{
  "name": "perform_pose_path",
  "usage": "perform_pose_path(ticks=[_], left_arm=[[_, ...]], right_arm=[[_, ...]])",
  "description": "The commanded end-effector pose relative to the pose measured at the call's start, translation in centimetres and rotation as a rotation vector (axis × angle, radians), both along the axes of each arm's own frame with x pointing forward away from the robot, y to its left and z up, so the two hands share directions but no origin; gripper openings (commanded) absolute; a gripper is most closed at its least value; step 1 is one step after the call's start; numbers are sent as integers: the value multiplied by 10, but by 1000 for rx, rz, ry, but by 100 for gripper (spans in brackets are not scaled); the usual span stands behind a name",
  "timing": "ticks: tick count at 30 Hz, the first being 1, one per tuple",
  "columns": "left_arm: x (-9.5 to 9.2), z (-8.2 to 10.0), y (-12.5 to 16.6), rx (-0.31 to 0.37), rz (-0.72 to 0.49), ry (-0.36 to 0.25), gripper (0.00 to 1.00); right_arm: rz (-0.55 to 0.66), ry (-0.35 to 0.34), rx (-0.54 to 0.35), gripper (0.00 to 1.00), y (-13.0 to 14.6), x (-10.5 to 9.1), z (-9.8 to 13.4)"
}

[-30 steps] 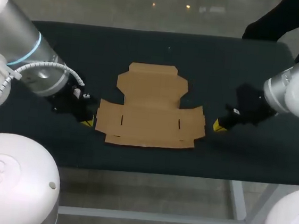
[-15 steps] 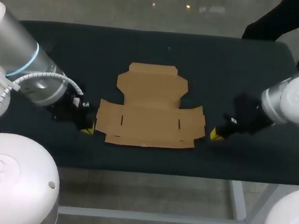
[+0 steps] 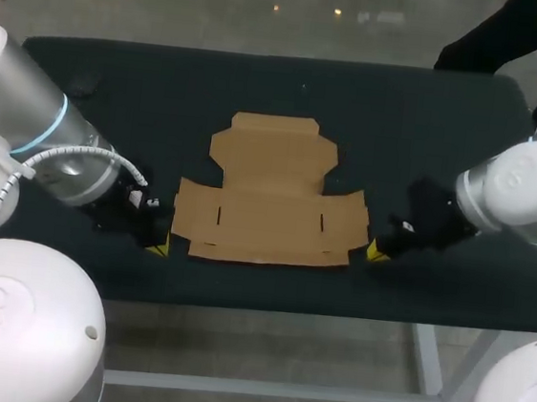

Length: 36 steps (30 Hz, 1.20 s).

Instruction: Assemble the packaging by folding the flat box into shape, placing the metal phone stand inside, and closing the box properly

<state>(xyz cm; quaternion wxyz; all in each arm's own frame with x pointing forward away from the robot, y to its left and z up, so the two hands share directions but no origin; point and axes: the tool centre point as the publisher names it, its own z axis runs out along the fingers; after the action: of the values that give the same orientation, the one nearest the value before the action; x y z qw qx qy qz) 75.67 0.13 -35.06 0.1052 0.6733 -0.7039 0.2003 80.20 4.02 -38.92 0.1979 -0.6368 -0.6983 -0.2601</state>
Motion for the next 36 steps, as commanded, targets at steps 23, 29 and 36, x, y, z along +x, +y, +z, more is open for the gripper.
perform_pose_path(ticks=[23, 29, 36], left_arm=[[27, -42, -14, -53, -25, 63, 0], [31, -47, -15, -62, -26, 71, 0], [35, -51, -15, -69, -28, 80, 0]], right_arm=[[-39, 14, 21, 0, 12, 4, -25], [-42, 21, 28, 0, 15, 6, -31], [-39, 28, 40, 0, 19, 9, -35]])
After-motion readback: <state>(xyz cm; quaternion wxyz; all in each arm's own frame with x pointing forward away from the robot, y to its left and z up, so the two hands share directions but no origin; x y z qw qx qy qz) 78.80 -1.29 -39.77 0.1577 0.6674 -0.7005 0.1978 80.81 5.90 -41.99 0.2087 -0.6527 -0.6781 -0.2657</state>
